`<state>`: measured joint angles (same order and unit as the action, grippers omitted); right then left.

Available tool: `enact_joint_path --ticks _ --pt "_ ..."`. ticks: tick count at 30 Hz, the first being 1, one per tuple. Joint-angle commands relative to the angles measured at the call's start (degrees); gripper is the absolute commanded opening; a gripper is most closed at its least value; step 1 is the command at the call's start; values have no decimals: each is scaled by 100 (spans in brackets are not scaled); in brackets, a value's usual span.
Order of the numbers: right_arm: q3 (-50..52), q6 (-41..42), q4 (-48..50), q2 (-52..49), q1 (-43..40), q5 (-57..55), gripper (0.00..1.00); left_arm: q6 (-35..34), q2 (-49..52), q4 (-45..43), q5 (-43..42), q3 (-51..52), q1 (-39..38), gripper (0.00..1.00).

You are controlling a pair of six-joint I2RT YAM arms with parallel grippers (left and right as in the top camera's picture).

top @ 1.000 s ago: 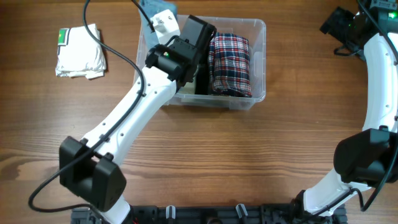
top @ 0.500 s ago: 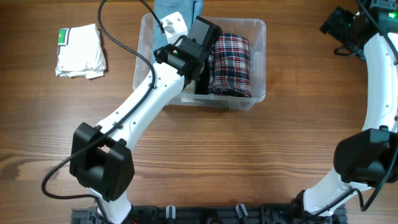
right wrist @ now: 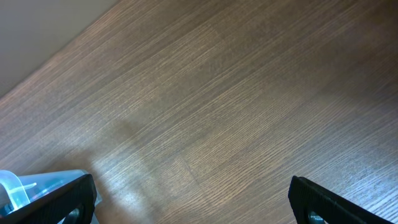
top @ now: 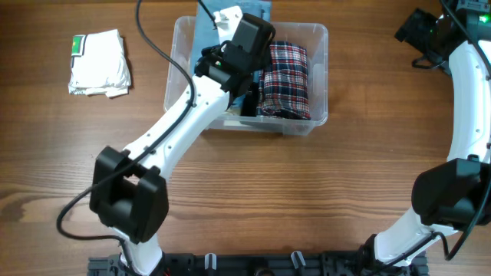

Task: Pack container
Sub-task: 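Lower the blue towel into the box's left side over the cream bundle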

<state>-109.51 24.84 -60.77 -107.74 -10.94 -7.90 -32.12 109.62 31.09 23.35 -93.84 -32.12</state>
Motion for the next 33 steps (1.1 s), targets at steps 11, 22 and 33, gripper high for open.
enact_joint_path --ticks 11,22,33 --pt "39 76 15 -70 24 26 100 944 968 -968 -337 -101 15 100" --pt "39 76 17 -70 24 26 100 1075 1351 -560 660 -101 9 100" --pt "39 79 15 -70 24 26 100 1246 1351 -450 1137 -101 9 96"
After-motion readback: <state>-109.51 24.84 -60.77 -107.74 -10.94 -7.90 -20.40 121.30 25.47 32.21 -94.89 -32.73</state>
